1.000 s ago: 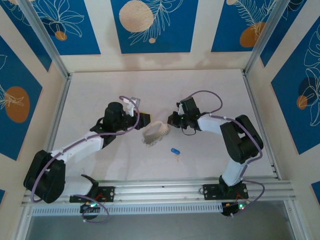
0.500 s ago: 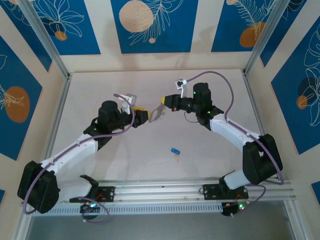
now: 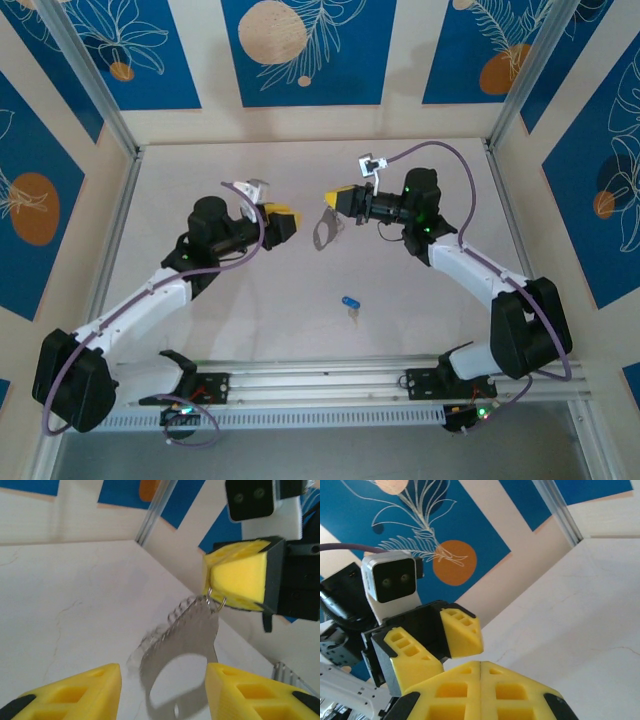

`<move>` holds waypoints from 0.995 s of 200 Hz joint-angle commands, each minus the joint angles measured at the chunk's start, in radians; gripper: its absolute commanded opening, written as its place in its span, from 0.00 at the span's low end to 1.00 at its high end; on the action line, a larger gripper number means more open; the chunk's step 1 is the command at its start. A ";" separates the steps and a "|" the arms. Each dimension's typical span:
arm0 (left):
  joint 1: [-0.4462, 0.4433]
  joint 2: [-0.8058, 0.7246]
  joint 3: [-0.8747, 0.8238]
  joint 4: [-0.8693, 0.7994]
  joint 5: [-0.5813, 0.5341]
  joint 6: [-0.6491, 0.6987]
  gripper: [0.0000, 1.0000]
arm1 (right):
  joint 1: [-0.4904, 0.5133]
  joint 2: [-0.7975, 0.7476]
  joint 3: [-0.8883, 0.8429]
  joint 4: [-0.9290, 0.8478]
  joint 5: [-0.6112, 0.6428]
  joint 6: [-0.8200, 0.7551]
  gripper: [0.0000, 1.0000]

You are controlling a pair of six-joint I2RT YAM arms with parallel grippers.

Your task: Put the keys on the keyring

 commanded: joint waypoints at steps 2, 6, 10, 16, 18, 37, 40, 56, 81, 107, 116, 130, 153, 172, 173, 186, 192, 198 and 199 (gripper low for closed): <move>0.008 0.036 0.010 0.164 0.109 -0.061 0.48 | 0.005 -0.026 -0.020 0.115 -0.047 0.051 0.00; 0.008 0.043 0.009 0.183 0.120 -0.072 0.47 | 0.005 -0.026 -0.024 0.124 -0.049 0.057 0.00; 0.008 0.051 0.007 0.205 0.130 -0.082 0.48 | 0.007 -0.025 -0.024 0.132 -0.050 0.063 0.00; 0.008 0.063 0.003 0.241 0.145 -0.101 0.47 | 0.009 -0.023 -0.027 0.145 -0.053 0.070 0.00; 0.008 0.067 0.002 0.254 0.148 -0.107 0.48 | 0.011 -0.023 -0.028 0.149 -0.054 0.073 0.00; 0.008 0.105 -0.009 0.374 0.194 -0.174 0.47 | 0.018 -0.021 -0.033 0.177 -0.058 0.091 0.00; 0.008 0.111 -0.009 0.390 0.202 -0.184 0.47 | 0.019 -0.022 -0.035 0.179 -0.058 0.093 0.00; 0.008 0.136 -0.013 0.475 0.232 -0.234 0.46 | 0.027 -0.023 -0.034 0.185 -0.058 0.097 0.00; 0.008 0.173 -0.019 0.578 0.260 -0.299 0.44 | 0.036 -0.023 -0.034 0.188 -0.050 0.097 0.00; 0.008 0.207 -0.026 0.667 0.276 -0.352 0.43 | 0.038 -0.017 -0.037 0.200 -0.039 0.107 0.00; 0.007 0.219 -0.030 0.696 0.281 -0.372 0.43 | 0.038 -0.016 -0.037 0.204 -0.036 0.114 0.00; 0.007 0.235 -0.033 0.731 0.290 -0.396 0.42 | 0.038 -0.011 -0.039 0.213 -0.032 0.122 0.00; 0.006 0.254 -0.043 0.776 0.294 -0.421 0.41 | 0.040 -0.003 -0.038 0.226 -0.029 0.133 0.00; 0.002 0.268 -0.044 0.800 0.296 -0.435 0.40 | 0.042 0.002 -0.037 0.233 -0.024 0.141 0.00; 0.003 0.269 -0.044 0.801 0.296 -0.436 0.40 | 0.041 0.003 -0.037 0.233 -0.024 0.141 0.00; 0.001 0.279 -0.044 0.823 0.293 -0.446 0.39 | 0.043 0.007 -0.034 0.238 -0.024 0.145 0.00; -0.001 0.284 -0.044 0.832 0.293 -0.450 0.38 | 0.044 0.010 -0.032 0.239 -0.026 0.147 0.00; -0.002 0.290 -0.042 0.838 0.293 -0.455 0.38 | 0.046 0.013 -0.032 0.238 -0.024 0.146 0.00; -0.002 0.290 -0.042 0.839 0.293 -0.456 0.38 | 0.046 0.013 -0.031 0.239 -0.025 0.147 0.00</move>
